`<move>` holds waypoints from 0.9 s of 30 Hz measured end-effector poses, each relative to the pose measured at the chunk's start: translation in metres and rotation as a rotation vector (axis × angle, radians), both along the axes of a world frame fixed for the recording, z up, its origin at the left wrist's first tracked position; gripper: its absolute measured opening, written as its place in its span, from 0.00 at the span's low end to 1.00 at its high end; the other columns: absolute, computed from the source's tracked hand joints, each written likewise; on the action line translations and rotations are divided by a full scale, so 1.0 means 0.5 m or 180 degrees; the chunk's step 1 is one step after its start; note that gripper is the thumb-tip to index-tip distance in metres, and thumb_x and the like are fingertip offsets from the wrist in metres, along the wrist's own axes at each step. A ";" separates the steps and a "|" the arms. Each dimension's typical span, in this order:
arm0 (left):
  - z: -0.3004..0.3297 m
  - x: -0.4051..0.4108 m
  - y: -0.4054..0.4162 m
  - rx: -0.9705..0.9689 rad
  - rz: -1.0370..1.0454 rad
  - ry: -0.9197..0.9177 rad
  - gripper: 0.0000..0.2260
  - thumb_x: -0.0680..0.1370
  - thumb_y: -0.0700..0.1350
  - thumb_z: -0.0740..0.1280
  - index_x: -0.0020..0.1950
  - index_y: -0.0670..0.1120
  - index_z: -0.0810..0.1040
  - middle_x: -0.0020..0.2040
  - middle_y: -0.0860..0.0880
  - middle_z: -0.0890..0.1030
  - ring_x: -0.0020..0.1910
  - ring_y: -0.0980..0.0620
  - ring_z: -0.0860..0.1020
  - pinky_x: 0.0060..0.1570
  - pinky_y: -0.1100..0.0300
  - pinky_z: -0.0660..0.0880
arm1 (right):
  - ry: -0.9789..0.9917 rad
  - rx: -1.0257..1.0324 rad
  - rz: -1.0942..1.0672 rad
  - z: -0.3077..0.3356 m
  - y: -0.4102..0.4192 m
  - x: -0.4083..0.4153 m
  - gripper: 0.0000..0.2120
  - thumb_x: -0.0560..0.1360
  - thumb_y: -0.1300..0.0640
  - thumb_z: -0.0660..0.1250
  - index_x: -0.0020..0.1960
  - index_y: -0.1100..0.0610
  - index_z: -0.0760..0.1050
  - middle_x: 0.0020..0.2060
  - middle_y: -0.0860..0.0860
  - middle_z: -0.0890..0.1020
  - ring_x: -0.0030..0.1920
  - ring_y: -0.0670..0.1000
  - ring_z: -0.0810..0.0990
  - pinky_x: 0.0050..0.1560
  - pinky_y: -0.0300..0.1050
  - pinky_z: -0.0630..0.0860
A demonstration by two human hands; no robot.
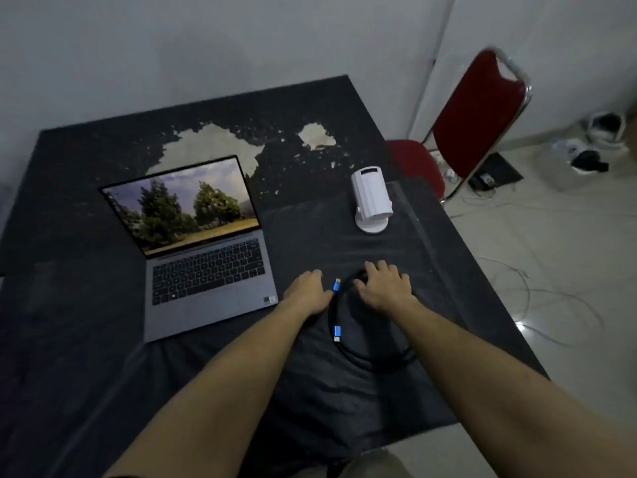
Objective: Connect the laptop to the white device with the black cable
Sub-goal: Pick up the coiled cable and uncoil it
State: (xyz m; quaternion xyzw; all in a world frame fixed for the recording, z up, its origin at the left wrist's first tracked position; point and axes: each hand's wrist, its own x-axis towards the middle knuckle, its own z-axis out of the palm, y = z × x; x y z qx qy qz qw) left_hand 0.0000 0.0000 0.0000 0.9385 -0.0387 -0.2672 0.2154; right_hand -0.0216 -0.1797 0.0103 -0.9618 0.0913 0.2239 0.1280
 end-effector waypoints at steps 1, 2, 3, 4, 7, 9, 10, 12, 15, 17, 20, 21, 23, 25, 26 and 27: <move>-0.008 0.000 -0.010 0.0049 0.0003 0.0058 0.20 0.76 0.53 0.66 0.64 0.46 0.70 0.62 0.44 0.74 0.58 0.42 0.74 0.53 0.48 0.74 | 0.0050 -0.0052 -0.0015 -0.009 -0.007 -0.001 0.28 0.79 0.41 0.55 0.75 0.53 0.63 0.73 0.56 0.66 0.72 0.61 0.63 0.70 0.62 0.60; -0.016 0.003 -0.017 0.0081 0.0030 0.0048 0.17 0.77 0.51 0.65 0.63 0.46 0.71 0.62 0.43 0.74 0.57 0.42 0.74 0.52 0.48 0.74 | 0.0011 -0.0117 -0.0033 -0.019 -0.011 0.001 0.26 0.80 0.42 0.56 0.74 0.53 0.64 0.72 0.57 0.66 0.71 0.61 0.63 0.68 0.62 0.62; -0.027 0.002 -0.023 0.0113 0.0049 0.0103 0.15 0.77 0.49 0.64 0.62 0.46 0.71 0.61 0.43 0.74 0.55 0.42 0.74 0.51 0.49 0.74 | 0.0025 -0.0181 -0.0063 -0.035 -0.018 0.001 0.24 0.80 0.44 0.57 0.73 0.53 0.64 0.71 0.57 0.65 0.71 0.61 0.63 0.68 0.61 0.63; -0.039 0.005 -0.029 0.0131 0.0083 0.0145 0.13 0.78 0.48 0.64 0.61 0.46 0.71 0.61 0.43 0.74 0.54 0.42 0.74 0.51 0.49 0.74 | 0.0072 -0.0230 -0.0121 -0.045 -0.025 0.000 0.23 0.80 0.46 0.58 0.72 0.54 0.64 0.70 0.57 0.65 0.70 0.61 0.63 0.67 0.60 0.63; -0.061 0.008 -0.050 0.0088 0.0134 0.0180 0.11 0.79 0.45 0.64 0.60 0.46 0.71 0.59 0.43 0.74 0.53 0.42 0.74 0.50 0.48 0.74 | 0.0179 -0.0342 -0.0292 -0.072 -0.044 -0.002 0.23 0.79 0.53 0.59 0.73 0.55 0.61 0.69 0.57 0.64 0.69 0.61 0.63 0.66 0.58 0.65; -0.069 0.011 -0.058 0.0076 0.0156 0.0157 0.10 0.78 0.42 0.64 0.59 0.46 0.72 0.59 0.42 0.75 0.52 0.41 0.75 0.50 0.47 0.75 | 0.0174 -0.0388 -0.0356 -0.081 -0.056 -0.003 0.25 0.79 0.57 0.60 0.74 0.57 0.59 0.70 0.57 0.64 0.69 0.60 0.64 0.66 0.57 0.66; -0.075 0.012 -0.063 0.0065 0.0164 0.0134 0.10 0.78 0.40 0.64 0.59 0.46 0.72 0.58 0.42 0.75 0.52 0.41 0.75 0.51 0.47 0.75 | 0.0141 -0.0403 -0.0356 -0.087 -0.061 -0.004 0.26 0.79 0.58 0.61 0.75 0.57 0.58 0.69 0.57 0.64 0.68 0.60 0.65 0.65 0.56 0.67; -0.084 0.013 -0.067 0.0049 0.0181 0.0122 0.12 0.76 0.39 0.64 0.60 0.46 0.72 0.59 0.42 0.75 0.53 0.40 0.75 0.53 0.46 0.75 | 0.0072 -0.0466 -0.0305 -0.097 -0.067 -0.005 0.26 0.79 0.60 0.62 0.74 0.57 0.59 0.69 0.57 0.64 0.67 0.59 0.65 0.64 0.56 0.69; -0.094 0.015 -0.069 -0.0008 0.0268 0.0165 0.14 0.76 0.38 0.64 0.60 0.46 0.72 0.57 0.42 0.75 0.50 0.41 0.75 0.50 0.49 0.75 | -0.0041 -0.0535 -0.0261 -0.106 -0.077 -0.001 0.24 0.78 0.63 0.63 0.71 0.57 0.62 0.67 0.57 0.66 0.65 0.59 0.67 0.62 0.55 0.70; -0.098 0.016 -0.071 -0.0043 0.0368 0.0214 0.13 0.76 0.39 0.65 0.59 0.46 0.72 0.53 0.43 0.75 0.46 0.43 0.75 0.46 0.51 0.75 | -0.0085 -0.0557 -0.0313 -0.113 -0.085 -0.001 0.23 0.77 0.65 0.64 0.69 0.57 0.64 0.66 0.57 0.67 0.64 0.59 0.68 0.61 0.56 0.71; -0.103 0.017 -0.071 -0.0036 0.0442 0.0266 0.11 0.74 0.39 0.68 0.55 0.44 0.71 0.48 0.45 0.72 0.43 0.44 0.75 0.41 0.52 0.74 | -0.0128 -0.0500 -0.0411 -0.123 -0.090 -0.003 0.21 0.76 0.66 0.64 0.67 0.56 0.64 0.64 0.57 0.69 0.63 0.59 0.70 0.60 0.56 0.72; -0.104 0.017 -0.071 -0.0025 0.0454 0.0282 0.11 0.74 0.40 0.68 0.54 0.43 0.70 0.47 0.45 0.71 0.42 0.45 0.75 0.39 0.53 0.73 | -0.0134 -0.0473 -0.0451 -0.126 -0.091 -0.004 0.21 0.76 0.67 0.63 0.66 0.56 0.64 0.64 0.57 0.70 0.62 0.58 0.70 0.59 0.56 0.72; -0.105 0.018 -0.066 -0.0027 0.0449 0.0300 0.10 0.75 0.41 0.68 0.52 0.42 0.69 0.45 0.46 0.70 0.42 0.45 0.74 0.37 0.54 0.71 | -0.0163 -0.0431 -0.0500 -0.128 -0.091 -0.003 0.19 0.76 0.68 0.63 0.65 0.57 0.65 0.63 0.57 0.70 0.62 0.58 0.70 0.60 0.56 0.73; -0.106 0.023 -0.057 -0.0070 0.0401 0.0303 0.06 0.75 0.41 0.66 0.49 0.42 0.71 0.44 0.45 0.72 0.40 0.46 0.74 0.34 0.55 0.70 | -0.0158 -0.0435 -0.0508 -0.122 -0.091 -0.002 0.17 0.77 0.67 0.63 0.64 0.58 0.66 0.63 0.58 0.69 0.62 0.58 0.69 0.59 0.56 0.72; -0.104 0.026 -0.050 -0.0090 0.0382 0.0295 0.04 0.76 0.40 0.65 0.45 0.42 0.71 0.43 0.45 0.73 0.38 0.47 0.73 0.33 0.56 0.69 | -0.0132 -0.0422 -0.0500 -0.117 -0.091 0.000 0.16 0.77 0.66 0.62 0.64 0.58 0.66 0.63 0.58 0.69 0.62 0.58 0.69 0.59 0.56 0.72; -0.100 0.029 -0.042 -0.0124 0.0379 0.0284 0.04 0.76 0.40 0.65 0.43 0.42 0.71 0.42 0.45 0.74 0.36 0.48 0.72 0.31 0.57 0.68 | -0.0089 -0.0357 -0.0513 -0.111 -0.093 0.002 0.15 0.78 0.65 0.61 0.63 0.58 0.66 0.63 0.58 0.69 0.63 0.59 0.69 0.59 0.57 0.71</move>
